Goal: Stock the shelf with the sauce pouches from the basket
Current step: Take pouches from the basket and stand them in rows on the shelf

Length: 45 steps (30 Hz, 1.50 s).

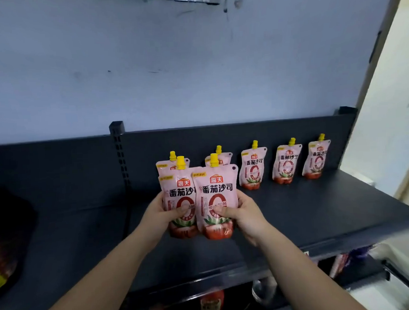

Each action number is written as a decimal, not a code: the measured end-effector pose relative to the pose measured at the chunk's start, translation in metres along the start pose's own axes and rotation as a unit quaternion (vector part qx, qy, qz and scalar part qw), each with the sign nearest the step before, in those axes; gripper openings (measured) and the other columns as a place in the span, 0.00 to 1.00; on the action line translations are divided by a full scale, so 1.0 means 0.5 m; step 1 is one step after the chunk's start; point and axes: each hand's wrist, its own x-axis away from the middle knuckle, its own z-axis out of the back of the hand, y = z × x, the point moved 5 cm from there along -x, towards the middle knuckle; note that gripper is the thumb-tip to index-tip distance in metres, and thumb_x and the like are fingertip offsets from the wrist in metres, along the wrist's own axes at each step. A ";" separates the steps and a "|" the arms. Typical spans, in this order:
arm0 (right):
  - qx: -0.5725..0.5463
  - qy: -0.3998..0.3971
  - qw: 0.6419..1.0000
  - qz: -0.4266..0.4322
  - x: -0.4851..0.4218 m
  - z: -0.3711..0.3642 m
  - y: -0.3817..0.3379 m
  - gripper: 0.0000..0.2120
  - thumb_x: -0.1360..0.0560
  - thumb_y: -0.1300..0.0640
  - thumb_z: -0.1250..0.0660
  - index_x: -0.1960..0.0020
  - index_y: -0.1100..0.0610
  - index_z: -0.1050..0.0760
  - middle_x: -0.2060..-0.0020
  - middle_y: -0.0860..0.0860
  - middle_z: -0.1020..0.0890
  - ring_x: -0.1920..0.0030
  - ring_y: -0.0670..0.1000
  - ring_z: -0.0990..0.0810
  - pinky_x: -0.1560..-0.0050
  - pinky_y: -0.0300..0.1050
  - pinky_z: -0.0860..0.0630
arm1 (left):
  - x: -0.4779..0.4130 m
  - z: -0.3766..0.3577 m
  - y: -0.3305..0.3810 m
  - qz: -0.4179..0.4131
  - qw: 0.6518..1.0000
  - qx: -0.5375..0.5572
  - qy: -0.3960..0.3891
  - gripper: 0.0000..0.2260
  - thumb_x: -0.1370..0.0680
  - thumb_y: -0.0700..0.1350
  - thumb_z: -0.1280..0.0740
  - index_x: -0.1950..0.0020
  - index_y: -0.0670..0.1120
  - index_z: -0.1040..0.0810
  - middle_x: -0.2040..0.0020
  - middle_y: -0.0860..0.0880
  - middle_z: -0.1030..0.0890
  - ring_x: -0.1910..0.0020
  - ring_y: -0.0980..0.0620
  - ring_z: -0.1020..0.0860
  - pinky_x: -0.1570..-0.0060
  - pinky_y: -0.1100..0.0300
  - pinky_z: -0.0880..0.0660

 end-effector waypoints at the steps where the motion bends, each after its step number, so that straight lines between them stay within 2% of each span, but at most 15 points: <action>1: 0.001 0.004 1.000 -0.003 -0.014 0.008 0.011 0.21 0.32 0.69 0.24 0.40 0.60 0.22 0.47 0.58 0.14 0.46 0.58 0.15 0.48 0.53 0.18 | -0.016 0.003 -0.015 0.008 1.000 0.002 -0.002 0.37 0.44 0.51 0.16 0.38 0.45 0.24 0.44 0.45 0.15 0.46 0.46 0.16 0.54 0.56 0.18; 4: -0.005 0.014 1.000 -0.021 -0.046 0.027 0.053 0.20 0.32 0.71 0.26 0.42 0.60 0.22 0.47 0.59 0.14 0.46 0.60 0.15 0.47 0.55 0.18 | -0.050 0.015 -0.065 0.032 0.999 -0.010 -0.001 0.29 0.37 0.44 0.21 0.38 0.47 0.24 0.44 0.46 0.15 0.45 0.46 0.17 0.53 0.56 0.18; 7: 0.000 0.013 0.999 -0.032 -0.079 0.040 0.090 0.19 0.32 0.72 0.26 0.43 0.59 0.21 0.48 0.59 0.14 0.46 0.60 0.15 0.47 0.55 0.18 | -0.076 0.029 -0.112 0.050 0.999 -0.008 0.011 0.26 0.36 0.40 0.23 0.39 0.48 0.23 0.44 0.46 0.15 0.44 0.45 0.17 0.50 0.52 0.19; 10: 0.015 -0.007 0.999 -0.035 -0.112 0.046 0.108 0.19 0.31 0.72 0.26 0.44 0.57 0.21 0.48 0.59 0.14 0.46 0.60 0.16 0.44 0.57 0.19 | -0.093 0.038 -0.134 0.052 0.998 -0.005 0.029 0.28 0.39 0.44 0.20 0.41 0.51 0.22 0.45 0.48 0.14 0.45 0.47 0.17 0.56 0.58 0.18; 13: 0.024 -0.032 0.999 -0.032 -0.142 0.050 0.111 0.20 0.31 0.72 0.27 0.42 0.57 0.22 0.47 0.58 0.14 0.45 0.59 0.15 0.45 0.54 0.18 | -0.107 0.046 -0.131 0.043 0.998 -0.026 0.024 0.32 0.43 0.54 0.17 0.41 0.58 0.22 0.43 0.51 0.15 0.44 0.52 0.17 0.56 0.61 0.18; 15: 0.043 -0.060 0.997 -0.034 -0.158 0.051 0.105 0.21 0.29 0.70 0.26 0.40 0.55 0.23 0.46 0.55 0.14 0.44 0.56 0.16 0.45 0.50 0.18 | -0.113 0.047 -0.119 0.035 0.996 -0.086 -0.006 0.31 0.39 0.55 0.18 0.39 0.63 0.25 0.41 0.55 0.17 0.42 0.55 0.18 0.53 0.64 0.19; 18: 0.132 -0.130 0.982 -0.041 -0.166 0.054 0.102 0.27 0.30 0.64 0.24 0.35 0.48 0.28 0.43 0.45 0.15 0.41 0.47 0.17 0.45 0.41 0.20 | -0.113 0.050 -0.120 0.041 0.971 -0.235 -0.035 0.39 0.40 0.52 0.18 0.36 0.69 0.34 0.39 0.61 0.20 0.40 0.62 0.21 0.46 0.65 0.22; 20: 0.184 -0.165 0.968 -0.040 -0.167 0.062 0.106 0.31 0.32 0.60 0.22 0.34 0.46 0.30 0.42 0.42 0.17 0.40 0.44 0.19 0.45 0.38 0.21 | -0.110 0.055 -0.131 0.042 0.964 -0.263 -0.026 0.42 0.41 0.50 0.17 0.34 0.66 0.35 0.39 0.59 0.20 0.39 0.62 0.22 0.42 0.63 0.24; 22: 0.203 -0.171 0.964 -0.025 -0.170 0.071 0.109 0.29 0.32 0.60 0.22 0.36 0.45 0.28 0.43 0.42 0.16 0.40 0.43 0.19 0.45 0.37 0.21 | -0.108 0.062 -0.137 0.030 0.962 -0.272 -0.013 0.38 0.40 0.47 0.17 0.35 0.60 0.31 0.41 0.59 0.18 0.41 0.62 0.21 0.45 0.65 0.23; 25: 0.196 -0.139 0.971 0.000 -0.185 0.089 0.109 0.24 0.32 0.64 0.22 0.41 0.48 0.24 0.46 0.43 0.15 0.43 0.46 0.17 0.46 0.39 0.20 | -0.111 0.076 -0.130 0.011 0.956 -0.291 0.039 0.32 0.38 0.40 0.18 0.42 0.59 0.26 0.47 0.64 0.17 0.46 0.66 0.20 0.54 0.73 0.23; 28: 0.200 -0.066 0.977 0.016 -0.207 0.123 0.106 0.23 0.35 0.67 0.21 0.45 0.51 0.21 0.50 0.46 0.13 0.48 0.46 0.15 0.48 0.42 0.19 | -0.119 0.100 -0.118 0.007 0.950 -0.296 0.099 0.30 0.37 0.36 0.19 0.44 0.60 0.26 0.53 0.62 0.16 0.52 0.71 0.20 0.58 0.77 0.26; 32: 0.203 0.005 0.979 0.020 -0.228 0.159 0.100 0.21 0.34 0.68 0.22 0.46 0.53 0.21 0.54 0.45 0.13 0.51 0.42 0.15 0.53 0.37 0.20 | -0.130 0.124 -0.108 0.015 0.948 -0.286 0.137 0.29 0.35 0.35 0.20 0.40 0.55 0.27 0.50 0.60 0.19 0.53 0.70 0.21 0.58 0.76 0.27; 35: 0.206 0.030 0.978 0.023 -0.233 0.170 0.096 0.21 0.34 0.69 0.22 0.49 0.49 0.22 0.56 0.41 0.14 0.54 0.40 0.15 0.57 0.32 0.20 | -0.138 0.129 -0.109 0.020 0.950 -0.282 0.136 0.30 0.34 0.35 0.21 0.40 0.55 0.27 0.50 0.60 0.19 0.54 0.70 0.21 0.61 0.77 0.27; 41: 0.247 0.031 0.968 0.017 -0.243 0.167 0.106 0.23 0.31 0.64 0.22 0.43 0.49 0.26 0.48 0.44 0.17 0.47 0.44 0.19 0.45 0.41 0.22 | -0.153 0.124 -0.122 0.043 0.958 -0.260 0.111 0.31 0.33 0.37 0.21 0.37 0.55 0.29 0.46 0.57 0.19 0.47 0.62 0.22 0.47 0.65 0.26; 45: 0.261 0.029 0.965 0.007 -0.243 0.169 0.113 0.22 0.29 0.62 0.23 0.41 0.48 0.29 0.48 0.44 0.19 0.47 0.44 0.21 0.49 0.36 0.25 | -0.154 0.123 -0.135 0.061 0.959 -0.257 0.106 0.31 0.32 0.38 0.22 0.33 0.52 0.29 0.42 0.54 0.20 0.42 0.56 0.23 0.39 0.57 0.27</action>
